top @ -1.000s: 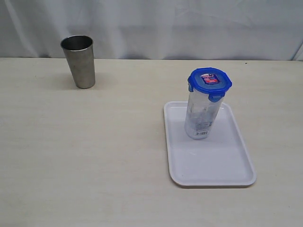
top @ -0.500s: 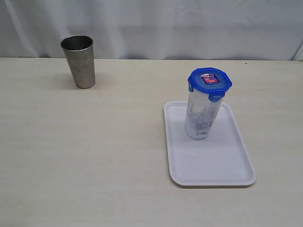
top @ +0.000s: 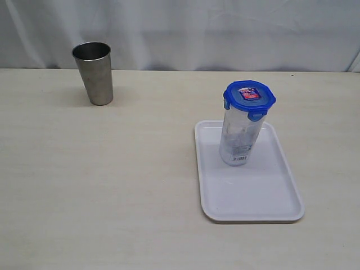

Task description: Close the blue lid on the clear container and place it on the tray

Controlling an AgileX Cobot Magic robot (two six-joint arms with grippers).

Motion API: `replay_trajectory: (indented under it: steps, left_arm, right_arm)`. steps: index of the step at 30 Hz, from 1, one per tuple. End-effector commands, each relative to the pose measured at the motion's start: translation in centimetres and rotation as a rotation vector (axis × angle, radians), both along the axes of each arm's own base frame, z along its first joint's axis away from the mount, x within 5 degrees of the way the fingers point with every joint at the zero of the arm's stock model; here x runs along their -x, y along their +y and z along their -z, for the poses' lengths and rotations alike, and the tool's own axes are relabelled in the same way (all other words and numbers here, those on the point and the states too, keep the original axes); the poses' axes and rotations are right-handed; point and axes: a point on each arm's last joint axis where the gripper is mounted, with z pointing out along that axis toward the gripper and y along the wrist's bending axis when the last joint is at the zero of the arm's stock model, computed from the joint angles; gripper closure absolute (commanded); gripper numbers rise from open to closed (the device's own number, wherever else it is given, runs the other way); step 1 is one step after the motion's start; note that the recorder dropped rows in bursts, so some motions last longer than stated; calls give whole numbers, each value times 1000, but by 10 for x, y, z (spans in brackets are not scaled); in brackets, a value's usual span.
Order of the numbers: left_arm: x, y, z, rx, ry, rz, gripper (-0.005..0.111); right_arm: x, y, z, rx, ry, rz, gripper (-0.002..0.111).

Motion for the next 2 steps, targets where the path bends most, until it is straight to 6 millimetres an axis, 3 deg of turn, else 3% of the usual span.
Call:
replay_trajectory:
  steps: [1, 2]
  left_arm:
    - [0, 0, 0, 7, -5, -1, 107]
    - [0, 0, 0, 7, -5, -1, 107]
  right_arm:
    - [0, 0, 1, -3, 2, 0, 104]
    - [0, 0, 1, -3, 2, 0, 104]
